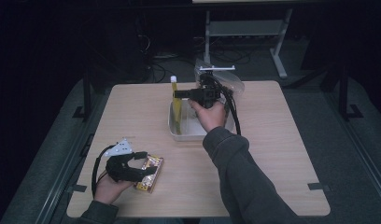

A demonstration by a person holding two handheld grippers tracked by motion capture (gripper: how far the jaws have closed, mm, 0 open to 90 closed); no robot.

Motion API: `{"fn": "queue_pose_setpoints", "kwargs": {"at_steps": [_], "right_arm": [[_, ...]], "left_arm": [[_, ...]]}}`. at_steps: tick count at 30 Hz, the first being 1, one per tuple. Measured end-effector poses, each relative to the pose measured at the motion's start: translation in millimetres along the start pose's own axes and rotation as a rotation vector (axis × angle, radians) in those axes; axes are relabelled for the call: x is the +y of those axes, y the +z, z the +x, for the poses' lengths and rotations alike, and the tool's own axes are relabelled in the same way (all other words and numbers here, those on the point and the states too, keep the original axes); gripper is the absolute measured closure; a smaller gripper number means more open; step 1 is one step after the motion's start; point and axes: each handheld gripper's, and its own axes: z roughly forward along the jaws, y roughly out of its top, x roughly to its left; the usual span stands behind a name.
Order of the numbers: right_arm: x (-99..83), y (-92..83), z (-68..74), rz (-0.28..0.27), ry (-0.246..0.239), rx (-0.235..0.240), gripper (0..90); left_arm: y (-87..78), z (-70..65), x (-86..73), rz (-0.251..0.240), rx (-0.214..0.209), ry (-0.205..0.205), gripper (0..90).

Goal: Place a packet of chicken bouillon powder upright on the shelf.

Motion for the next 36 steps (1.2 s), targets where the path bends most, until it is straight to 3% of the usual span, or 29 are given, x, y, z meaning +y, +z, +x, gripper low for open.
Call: {"fn": "queue_pose_setpoints", "kwargs": {"at_steps": [19, 36], "right_arm": [[-11.9, -25.7, 1.9, 0.032, -0.008, 0.077, 56.2], [-34.8, -52.0, -8.0, 0.072, -0.019, 0.088, 50.8]], "left_arm": [[3.0, -3.3, -5.5, 0.020, 0.047, -0.002, 19.4], [3.0, -11.5, -14.3, 0.034, 0.082, -0.005, 17.4]]}}
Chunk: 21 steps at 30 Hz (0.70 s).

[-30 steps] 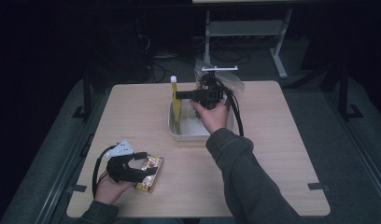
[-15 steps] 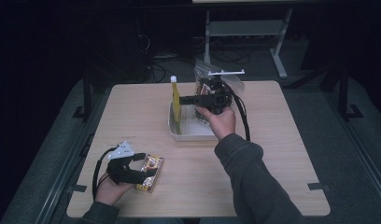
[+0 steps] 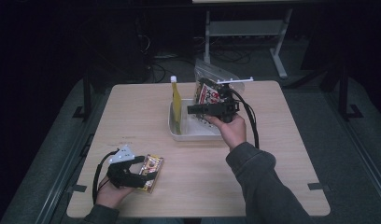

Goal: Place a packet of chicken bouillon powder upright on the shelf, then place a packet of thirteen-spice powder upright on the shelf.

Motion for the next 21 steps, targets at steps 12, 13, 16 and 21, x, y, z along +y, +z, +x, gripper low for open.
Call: {"fn": "queue_pose_setpoints", "kwargs": {"at_steps": [12, 13, 16, 21], "right_arm": [[-26.2, -12.3, -5.7, 0.039, 0.003, 0.019, 47.7], [-28.9, -12.6, -5.9, 0.044, -0.002, 0.020, 47.6], [-38.1, -11.8, -7.6, 0.063, -0.001, 0.025, 47.0], [-52.2, -8.9, -11.1, 0.102, -0.010, 0.017, 45.7]], "left_arm": [[-2.4, -5.0, -7.0, 0.015, 0.050, -0.005, 15.9], [-2.3, -5.0, -7.5, 0.017, 0.053, -0.011, 15.8], [-1.7, -4.6, -8.1, 0.025, 0.069, -0.015, 15.3], [2.5, -3.2, -10.0, 0.051, 0.085, -0.022, 15.2]]}}
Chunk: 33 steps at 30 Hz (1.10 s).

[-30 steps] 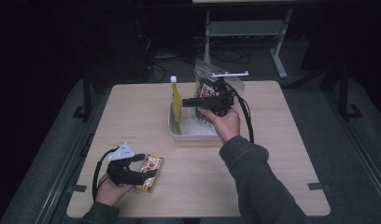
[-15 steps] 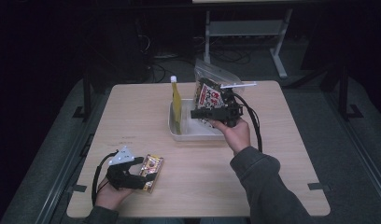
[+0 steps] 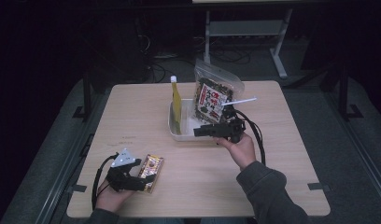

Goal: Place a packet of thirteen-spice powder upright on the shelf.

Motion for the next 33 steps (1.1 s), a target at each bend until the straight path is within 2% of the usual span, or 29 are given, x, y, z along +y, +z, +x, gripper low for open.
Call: {"fn": "queue_pose_setpoints", "kwargs": {"at_steps": [10, 18, 23, 29, 33], "right_arm": [[-12.2, 8.9, -4.0, 0.031, -0.001, -0.006, 44.2], [-17.6, 16.9, -2.4, 0.047, -0.014, -0.017, 43.3], [-22.2, 23.5, -2.9, 0.078, -0.025, -0.035, 42.0], [-27.9, 33.9, -3.7, 0.115, -0.035, -0.036, 41.3], [-30.0, 40.8, -2.1, 0.144, -0.050, -0.041, 41.0]], "left_arm": [[9.7, -0.4, -3.4, 0.052, 0.033, -0.012, 14.9], [19.0, -3.8, -2.9, 0.112, 0.073, 0.005, 15.0], [22.2, -6.7, -1.3, 0.134, 0.079, 0.014, 19.1], [21.8, -7.3, -0.8, 0.149, 0.085, 0.011, 27.2], [21.2, -7.2, 0.1, 0.161, 0.074, 0.011, 31.5]]}}
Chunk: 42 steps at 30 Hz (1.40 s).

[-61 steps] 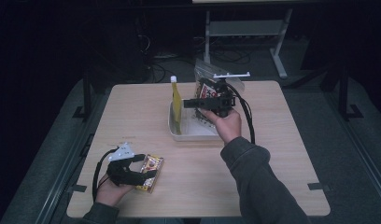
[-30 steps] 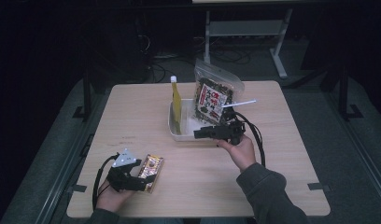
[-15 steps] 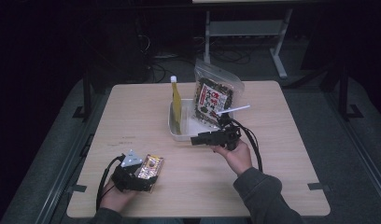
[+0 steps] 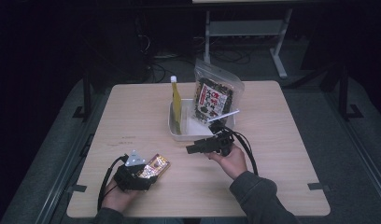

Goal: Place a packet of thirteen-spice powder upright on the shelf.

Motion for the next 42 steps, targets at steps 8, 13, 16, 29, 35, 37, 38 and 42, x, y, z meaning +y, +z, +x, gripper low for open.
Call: {"fn": "queue_pose_setpoints", "kwargs": {"at_steps": [8, 13, 16, 29, 35, 37, 38, 42], "right_arm": [[1.0, 7.0, 2.3, 0.039, -0.031, -0.006, 42.0], [1.8, 10.2, 3.3, 0.065, -0.045, -0.002, 42.3], [3.2, 11.6, 3.6, 0.072, -0.052, 0.002, 42.4], [8.6, 19.3, 0.3, 0.131, 0.000, 0.052, 41.4], [9.1, 27.3, -1.9, 0.160, 0.024, 0.074, 42.0], [9.6, 29.5, -2.9, 0.165, 0.037, 0.088, 42.2], [10.2, 30.9, -3.6, 0.167, 0.044, 0.095, 42.4], [11.0, 34.3, -4.9, 0.179, 0.065, 0.122, 43.5]], "left_arm": [[-1.2, -2.7, 2.8, 0.003, 0.015, 0.041, 32.5], [-7.0, -6.1, 7.2, -0.051, 0.005, 0.060, 32.6], [-11.6, -10.6, 11.0, -0.087, 0.002, 0.089, 32.6], [-18.3, -32.8, 25.9, -0.192, -0.068, 0.159, 32.6], [-19.5, -39.1, 30.1, -0.218, -0.087, 0.171, 32.6], [-19.7, -41.1, 31.2, -0.225, -0.090, 0.176, 32.6], [-20.0, -41.6, 31.5, -0.225, -0.090, 0.180, 32.6], [-21.3, -43.9, 33.0, -0.237, -0.091, 0.185, 32.6]]}}
